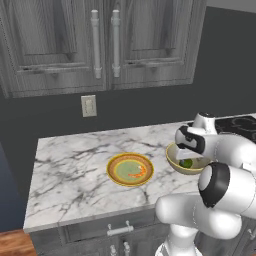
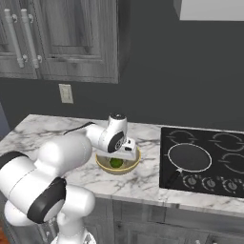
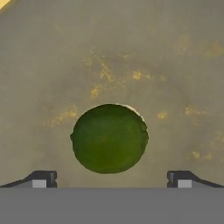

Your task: Place the shrimp on the plate and place the lime on the same plate.

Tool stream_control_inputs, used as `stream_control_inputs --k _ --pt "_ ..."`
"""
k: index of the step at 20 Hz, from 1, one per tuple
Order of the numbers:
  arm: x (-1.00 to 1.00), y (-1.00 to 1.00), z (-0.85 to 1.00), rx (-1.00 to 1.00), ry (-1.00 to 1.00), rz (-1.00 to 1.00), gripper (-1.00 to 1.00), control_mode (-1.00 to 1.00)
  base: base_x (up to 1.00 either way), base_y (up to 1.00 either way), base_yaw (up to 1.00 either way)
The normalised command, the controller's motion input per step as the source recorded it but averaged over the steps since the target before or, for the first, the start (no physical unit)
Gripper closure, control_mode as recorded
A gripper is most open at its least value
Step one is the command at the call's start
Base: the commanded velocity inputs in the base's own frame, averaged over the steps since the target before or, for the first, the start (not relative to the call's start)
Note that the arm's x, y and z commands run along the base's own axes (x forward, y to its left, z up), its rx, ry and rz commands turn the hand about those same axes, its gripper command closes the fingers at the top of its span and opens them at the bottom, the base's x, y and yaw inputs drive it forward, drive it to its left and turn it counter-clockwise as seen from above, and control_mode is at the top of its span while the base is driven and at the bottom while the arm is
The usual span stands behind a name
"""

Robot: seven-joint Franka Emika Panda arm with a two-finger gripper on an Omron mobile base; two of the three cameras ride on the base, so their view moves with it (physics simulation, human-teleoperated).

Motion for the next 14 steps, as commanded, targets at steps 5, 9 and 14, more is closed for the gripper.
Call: stream_control_inputs --k 5,9,14 --pt "0.16 0.02 0.0 0.0 0.0 0.0 -1.0 -1.0 0.0 0.0 0.0" --pt "0.03 0.03 -0.02 0.0 0.0 0.0 -1.0 -1.0 0.0 0.0 0.0" --pt "0.0 0.01 -0.08 0.0 0.0 0.0 -1.0 -1.0 0.0 0.0 0.0"
